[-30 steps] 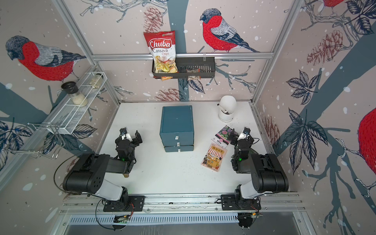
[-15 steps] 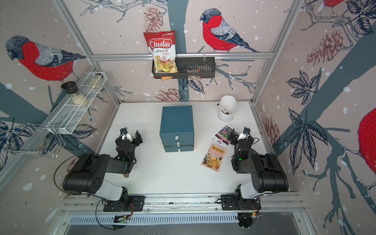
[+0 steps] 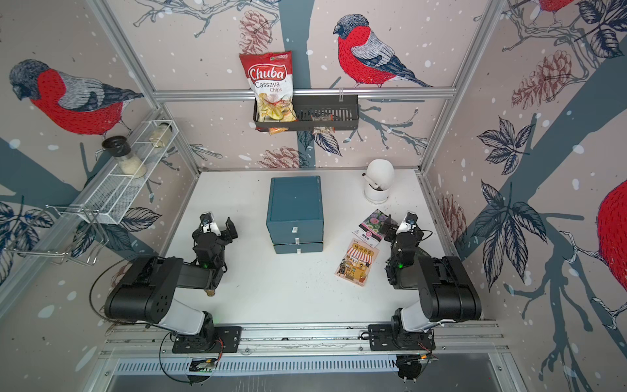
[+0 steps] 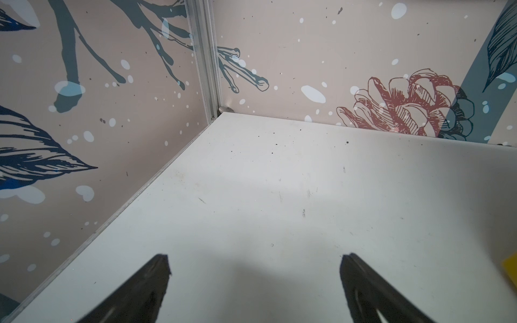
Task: Take the seed bags out of the drawer
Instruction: Reset both arms
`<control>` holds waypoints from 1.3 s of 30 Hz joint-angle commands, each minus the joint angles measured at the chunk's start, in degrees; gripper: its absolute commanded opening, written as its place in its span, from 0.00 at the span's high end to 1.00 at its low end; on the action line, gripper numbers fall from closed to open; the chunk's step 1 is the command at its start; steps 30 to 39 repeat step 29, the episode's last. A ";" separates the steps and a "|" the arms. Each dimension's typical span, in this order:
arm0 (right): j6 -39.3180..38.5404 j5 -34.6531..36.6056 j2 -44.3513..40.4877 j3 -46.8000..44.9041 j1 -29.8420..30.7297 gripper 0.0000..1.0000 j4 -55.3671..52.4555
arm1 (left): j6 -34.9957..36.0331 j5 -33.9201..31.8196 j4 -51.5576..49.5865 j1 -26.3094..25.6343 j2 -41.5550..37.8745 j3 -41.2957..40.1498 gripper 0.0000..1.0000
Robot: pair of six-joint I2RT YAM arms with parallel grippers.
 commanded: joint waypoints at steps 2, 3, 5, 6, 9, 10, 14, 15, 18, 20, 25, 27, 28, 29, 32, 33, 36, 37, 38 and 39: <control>-0.64 0.51 0.07 0.24 0.03 0.00 1.46 | 0.19 0.21 1.87 0.16 -0.14 0.25 0.02; -0.62 0.56 0.06 0.23 0.00 0.00 1.46 | 0.21 0.20 1.87 0.16 -0.13 0.26 0.02; -0.64 0.56 0.09 0.31 0.03 0.00 1.50 | 0.21 0.20 1.87 0.16 -0.14 0.26 0.02; -0.62 0.58 0.14 0.30 0.08 0.00 1.44 | 0.21 0.16 1.91 0.16 -0.14 0.21 0.01; -0.62 0.55 0.03 0.23 0.01 0.00 1.46 | 0.21 0.23 1.87 0.16 -0.14 0.26 0.02; -0.62 0.51 0.06 0.27 0.03 0.00 1.46 | 0.21 0.25 1.87 0.18 -0.14 0.33 0.01; -0.67 0.56 0.02 0.26 0.05 0.00 1.46 | 0.21 0.20 1.89 0.16 -0.14 0.26 0.01; -0.65 0.52 -0.01 0.23 0.07 0.00 1.46 | 0.21 0.19 1.87 0.16 -0.09 0.26 0.02; -0.66 0.56 0.01 0.23 0.02 0.00 1.52 | 0.20 0.21 1.87 0.14 -0.14 0.33 0.02; -0.62 0.51 0.03 0.23 0.04 0.00 1.55 | 0.21 0.25 1.86 0.16 -0.14 0.27 0.02; -0.79 0.25 0.97 0.33 -0.04 0.00 2.68 | 0.21 0.22 1.86 0.16 -0.12 0.28 0.02; -0.67 0.26 0.19 0.26 -0.03 0.00 1.66 | 0.21 0.30 1.86 0.16 -0.12 0.35 0.01; -0.70 0.31 0.13 0.12 0.04 0.00 2.10 | 0.17 0.32 1.78 0.16 -0.14 0.35 0.02; -0.79 0.25 0.21 0.22 0.02 0.00 1.76 | 0.12 0.36 1.71 0.16 -0.14 0.33 0.01; -0.79 0.25 0.21 0.22 0.02 0.00 1.76 | 0.12 0.36 1.71 0.16 -0.14 0.33 0.01; -0.79 0.25 0.21 0.22 0.02 0.00 1.76 | 0.12 0.36 1.71 0.16 -0.14 0.33 0.01; -0.79 0.25 0.21 0.22 0.02 0.00 1.76 | 0.12 0.36 1.71 0.16 -0.14 0.33 0.01; -0.79 0.25 0.21 0.22 0.02 0.00 1.76 | 0.12 0.36 1.71 0.16 -0.14 0.33 0.01; -0.79 0.25 0.21 0.22 0.02 0.00 1.76 | 0.12 0.36 1.71 0.16 -0.14 0.33 0.01; -0.79 0.25 0.21 0.22 0.02 0.00 1.76 | 0.12 0.36 1.71 0.16 -0.14 0.33 0.01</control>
